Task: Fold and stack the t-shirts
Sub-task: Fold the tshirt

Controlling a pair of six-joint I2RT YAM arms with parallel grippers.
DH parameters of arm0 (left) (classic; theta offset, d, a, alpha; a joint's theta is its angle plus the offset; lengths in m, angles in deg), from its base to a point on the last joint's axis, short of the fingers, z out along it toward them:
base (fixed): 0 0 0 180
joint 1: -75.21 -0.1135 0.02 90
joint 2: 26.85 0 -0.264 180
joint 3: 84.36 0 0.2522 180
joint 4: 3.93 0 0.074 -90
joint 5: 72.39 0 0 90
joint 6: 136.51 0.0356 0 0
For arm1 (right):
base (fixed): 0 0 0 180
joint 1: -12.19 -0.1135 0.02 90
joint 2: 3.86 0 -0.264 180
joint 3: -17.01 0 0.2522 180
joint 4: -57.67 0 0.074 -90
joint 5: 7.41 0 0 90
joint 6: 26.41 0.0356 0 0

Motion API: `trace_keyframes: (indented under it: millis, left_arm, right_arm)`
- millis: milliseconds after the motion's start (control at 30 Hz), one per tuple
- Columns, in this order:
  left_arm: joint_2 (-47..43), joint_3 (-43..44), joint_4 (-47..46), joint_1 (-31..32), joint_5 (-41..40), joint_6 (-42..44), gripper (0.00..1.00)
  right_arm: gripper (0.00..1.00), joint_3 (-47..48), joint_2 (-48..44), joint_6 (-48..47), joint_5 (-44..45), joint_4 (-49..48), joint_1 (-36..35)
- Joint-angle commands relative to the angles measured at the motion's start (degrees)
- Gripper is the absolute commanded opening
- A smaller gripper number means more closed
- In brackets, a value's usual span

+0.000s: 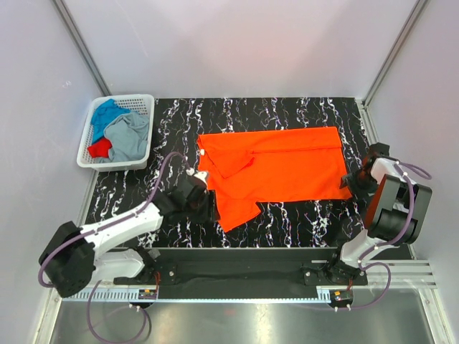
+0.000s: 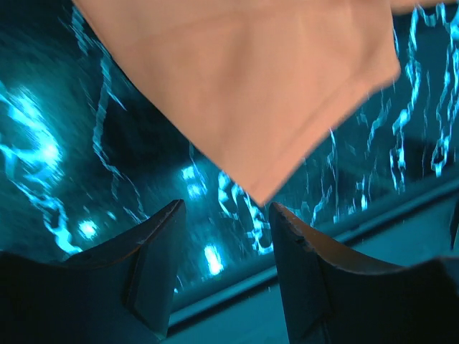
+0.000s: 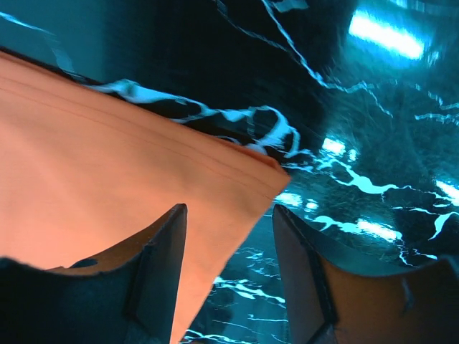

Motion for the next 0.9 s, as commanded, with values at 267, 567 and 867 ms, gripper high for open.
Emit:
trace_keyframes:
  millis: [267, 567, 867]
  left_arm:
    - [-0.7, -2.7, -4.6, 11.5, -8.9, -9.0, 0.55]
    - [8.0, 0.9, -7.2, 18.1, -16.3, -13.5, 0.58]
    - [11.7, 7.1, -2.4, 24.7, -22.7, -5.7, 0.58]
  right_arm:
    - [0.57, -2.7, -3.6, 0.9, -0.5, -3.5, -0.1]
    - [0.59, -3.4, -3.9, 1.8, 0.5, -1.3, 0.0]
    - [0.57, -4.7, 0.8, 5.0, 3.6, -1.1, -0.1]
